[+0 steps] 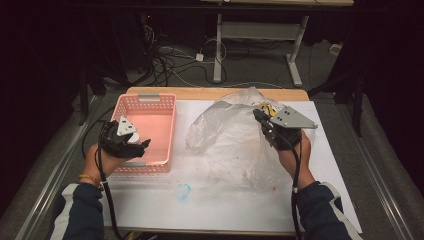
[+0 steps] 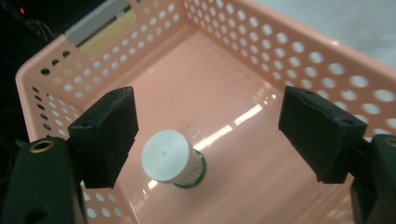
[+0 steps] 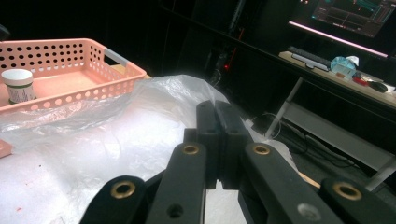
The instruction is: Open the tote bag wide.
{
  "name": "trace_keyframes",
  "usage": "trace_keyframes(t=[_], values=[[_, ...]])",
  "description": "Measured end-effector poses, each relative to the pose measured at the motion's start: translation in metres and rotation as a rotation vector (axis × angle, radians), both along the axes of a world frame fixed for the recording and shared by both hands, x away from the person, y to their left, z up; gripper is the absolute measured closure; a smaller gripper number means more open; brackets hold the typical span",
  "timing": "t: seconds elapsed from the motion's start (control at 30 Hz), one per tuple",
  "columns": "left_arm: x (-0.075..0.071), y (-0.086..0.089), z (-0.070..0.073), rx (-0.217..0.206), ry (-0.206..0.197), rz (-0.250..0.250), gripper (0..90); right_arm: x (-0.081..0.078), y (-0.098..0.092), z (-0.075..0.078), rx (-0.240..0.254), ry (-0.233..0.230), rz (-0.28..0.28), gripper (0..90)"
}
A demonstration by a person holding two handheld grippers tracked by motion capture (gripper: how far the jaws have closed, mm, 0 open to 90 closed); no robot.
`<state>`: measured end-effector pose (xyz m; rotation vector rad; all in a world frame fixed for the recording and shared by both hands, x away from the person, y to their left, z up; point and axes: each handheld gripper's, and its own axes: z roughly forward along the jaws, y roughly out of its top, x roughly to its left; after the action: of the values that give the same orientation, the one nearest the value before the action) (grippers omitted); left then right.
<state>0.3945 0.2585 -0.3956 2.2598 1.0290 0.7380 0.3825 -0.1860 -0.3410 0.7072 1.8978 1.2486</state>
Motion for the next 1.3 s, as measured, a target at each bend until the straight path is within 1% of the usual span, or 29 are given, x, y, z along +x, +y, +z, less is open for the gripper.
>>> trace_keyframes(t=[0.07, 0.1, 0.17, 0.2, 0.27, 0.3, 0.33, 0.4, 0.43, 0.47, 0.5, 0.53, 0.6, 0.67, 0.7, 0.73, 0.83, 0.93, 1.03, 1.13, 1.17, 1.23, 1.3], values=[[0.010, 0.004, -0.003, 0.016, 0.029, 0.023, 19.2, 0.000, 0.000, 0.000, -0.003, 0.002, 0.003, 90.0], [0.015, 0.005, -0.006, 0.030, 0.055, 0.037, 19.2, 0.000, 0.000, 0.000, -0.004, 0.002, 0.004, 90.0], [0.024, 0.007, -0.011, 0.069, 0.105, 0.051, 19.2, -0.001, 0.001, -0.001, -0.009, 0.008, 0.012, 90.0], [0.027, 0.007, -0.011, 0.075, 0.119, 0.058, 19.2, -0.001, 0.002, -0.001, -0.012, 0.011, 0.015, 90.0], [0.036, 0.009, -0.012, 0.072, 0.151, 0.071, 19.4, -0.001, 0.004, -0.002, -0.021, 0.015, 0.024, 90.0], [0.039, 0.009, -0.013, 0.077, 0.162, 0.075, 20.4, -0.001, 0.005, -0.003, -0.026, 0.016, 0.026, 90.0], [0.045, 0.010, -0.016, 0.088, 0.191, 0.086, 21.5, -0.002, 0.006, -0.003, -0.028, 0.018, 0.029, 90.0], [0.052, 0.011, -0.021, 0.090, 0.247, 0.090, 22.4, -0.002, 0.007, -0.004, -0.034, 0.024, 0.037, 90.0], [0.055, 0.011, -0.023, 0.107, 0.267, 0.094, 23.6, -0.002, 0.008, -0.005, -0.038, 0.027, 0.040, 90.0], [0.058, 0.012, -0.025, 0.105, 0.291, 0.100, 24.6, -0.002, 0.009, -0.005, -0.043, 0.029, 0.044, 90.0], [0.059, 0.012, -0.025, 0.101, 0.311, 0.095, 26.0, -0.002, 0.009, -0.006, -0.045, 0.031, 0.046, 90.0], [0.061, 0.011, -0.026, 0.101, 0.323, 0.090, 28.9, -0.002, 0.010, -0.007, -0.048, 0.033, 0.049, 90.0], [0.063, 0.010, -0.028, 0.118, 0.348, 0.091, 32.3, -0.001, 0.011, -0.008, -0.052, 0.039, 0.053, 90.0], [0.064, 0.008, -0.029, 0.132, 0.369, 0.085, 38.6, 0.000, 0.011, -0.009, -0.055, 0.041, 0.056, 90.0], [0.064, 0.007, -0.030, 0.144, 0.373, 0.087, 41.6, 0.000, 0.011, -0.009, -0.057, 0.042, 0.057, 90.0], [0.064, 0.007, -0.030, 0.146, 0.373, 0.090, 41.6, -0.001, 0.011, -0.009, -0.060, 0.043, 0.058, 90.0], [0.063, 0.008, -0.029, 0.143, 0.379, 0.091, 46.4, -0.001, 0.011, -0.009, -0.059, 0.045, 0.057, 90.0], [0.063, 0.007, -0.030, 0.158, 0.391, 0.093, 46.1, -0.001, 0.012, -0.010, -0.064, 0.048, 0.060, 90.0], [0.063, 0.007, -0.030, 0.159, 0.397, 0.092, 46.2, -0.001, 0.012, -0.011, -0.067, 0.051, 0.062, 90.0], [0.063, 0.008, -0.030, 0.154, 0.394, 0.087, 46.9, -0.001, 0.013, -0.011, -0.069, 0.049, 0.062, 90.0], [0.062, 0.008, -0.029, 0.145, 0.387, 0.080, 47.4, -0.001, 0.012, -0.011, -0.068, 0.047, 0.062, 90.0], [0.061, 0.008, -0.029, 0.145, 0.386, 0.075, 47.7, -0.001, 0.012, -0.010, -0.064, 0.044, 0.059, 90.0], [0.060, 0.007, -0.029, 0.154, 0.376, 0.074, 47.8, -0.001, 0.011, -0.010, -0.061, 0.046, 0.060, 90.0]])
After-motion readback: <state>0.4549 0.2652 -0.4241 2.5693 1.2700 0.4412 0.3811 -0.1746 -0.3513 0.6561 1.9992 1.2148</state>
